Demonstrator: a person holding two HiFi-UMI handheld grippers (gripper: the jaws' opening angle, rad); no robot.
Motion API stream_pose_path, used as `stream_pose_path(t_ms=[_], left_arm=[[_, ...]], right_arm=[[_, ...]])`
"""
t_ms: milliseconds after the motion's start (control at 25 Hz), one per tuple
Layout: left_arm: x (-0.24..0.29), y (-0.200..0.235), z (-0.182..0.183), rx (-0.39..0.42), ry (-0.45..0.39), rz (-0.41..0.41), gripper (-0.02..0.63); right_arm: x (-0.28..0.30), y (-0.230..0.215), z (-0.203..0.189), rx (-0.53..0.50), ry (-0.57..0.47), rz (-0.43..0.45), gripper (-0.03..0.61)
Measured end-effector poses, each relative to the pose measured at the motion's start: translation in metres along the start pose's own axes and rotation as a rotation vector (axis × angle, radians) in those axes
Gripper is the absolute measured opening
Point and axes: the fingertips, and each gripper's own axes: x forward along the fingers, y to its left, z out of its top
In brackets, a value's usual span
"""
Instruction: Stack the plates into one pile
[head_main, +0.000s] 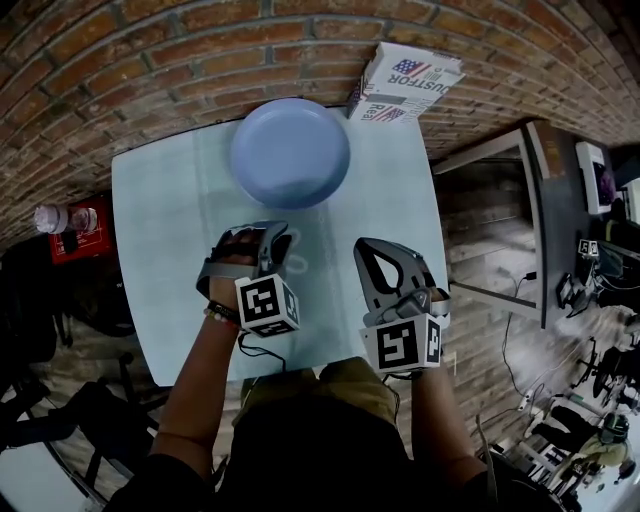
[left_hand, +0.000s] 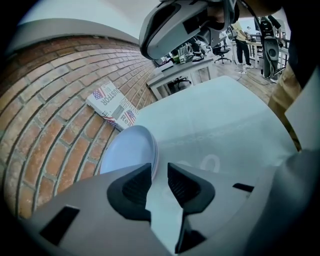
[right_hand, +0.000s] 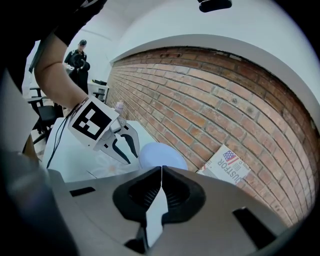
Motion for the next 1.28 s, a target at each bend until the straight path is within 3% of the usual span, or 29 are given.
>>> stream_pose_path(t_ms=[280, 640, 960, 1280], left_arm=[[-0.028, 0.018, 0.007, 0.000, -0.012, 0.077, 0.109], [-0.082, 0.032, 0.042, -0.022, -0.032, 0.188, 0.109], [-0.135, 0.018, 0.095, -0.039, -0.049, 0.256, 0.109], [-0.190, -0.018, 0.158, -0.130, -0.122, 0.288, 0.109]], right_arm=[[-0.015, -0.002, 0.014, -0.004, -0.029, -0.034, 0.035], [-0.055, -0.008, 0.029, -0.034, -0.098, -0.044, 0.035], [-0.118, -0.013, 0.034, -0.069, -0.196, -0.020, 0.035], [-0.189, -0.010, 0.016, -0.113, -0.258, 0.010, 0.035]])
